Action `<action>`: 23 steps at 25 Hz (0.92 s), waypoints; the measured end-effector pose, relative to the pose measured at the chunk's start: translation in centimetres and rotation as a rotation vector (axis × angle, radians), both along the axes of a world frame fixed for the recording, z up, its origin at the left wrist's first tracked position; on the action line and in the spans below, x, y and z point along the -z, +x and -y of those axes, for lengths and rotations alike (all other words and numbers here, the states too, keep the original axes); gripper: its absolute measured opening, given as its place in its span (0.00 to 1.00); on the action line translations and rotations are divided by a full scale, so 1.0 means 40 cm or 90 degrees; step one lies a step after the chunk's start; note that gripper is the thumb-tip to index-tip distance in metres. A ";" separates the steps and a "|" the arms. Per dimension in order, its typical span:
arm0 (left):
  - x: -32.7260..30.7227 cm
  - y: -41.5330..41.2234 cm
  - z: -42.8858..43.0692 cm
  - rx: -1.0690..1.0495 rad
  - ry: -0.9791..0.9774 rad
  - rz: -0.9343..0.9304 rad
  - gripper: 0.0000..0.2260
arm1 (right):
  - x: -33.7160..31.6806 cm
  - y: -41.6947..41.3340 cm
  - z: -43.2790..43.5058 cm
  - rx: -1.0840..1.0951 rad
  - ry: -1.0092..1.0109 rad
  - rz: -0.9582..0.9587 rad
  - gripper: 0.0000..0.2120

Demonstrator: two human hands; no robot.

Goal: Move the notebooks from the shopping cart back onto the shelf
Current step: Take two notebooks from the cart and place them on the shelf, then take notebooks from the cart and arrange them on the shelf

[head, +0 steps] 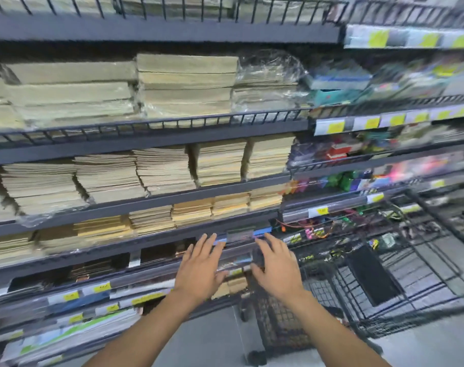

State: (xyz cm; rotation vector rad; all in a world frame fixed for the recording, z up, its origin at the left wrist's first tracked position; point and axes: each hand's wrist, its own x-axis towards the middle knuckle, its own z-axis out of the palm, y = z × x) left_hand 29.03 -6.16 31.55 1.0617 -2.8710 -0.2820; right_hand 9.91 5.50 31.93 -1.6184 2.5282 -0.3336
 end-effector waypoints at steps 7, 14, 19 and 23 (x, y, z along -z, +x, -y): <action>0.033 -0.303 -0.066 0.173 0.028 0.019 0.35 | -0.026 -0.229 -0.179 0.170 0.066 0.020 0.31; 0.137 -0.594 -0.064 0.318 0.103 0.079 0.38 | 0.020 -0.446 -0.289 0.323 0.177 0.038 0.33; 0.244 -0.744 -0.058 0.388 0.124 0.163 0.37 | 0.093 -0.579 -0.352 0.368 0.252 0.045 0.34; 0.353 -0.837 -0.068 0.384 0.162 0.216 0.40 | 0.173 -0.687 -0.365 0.325 0.329 0.078 0.34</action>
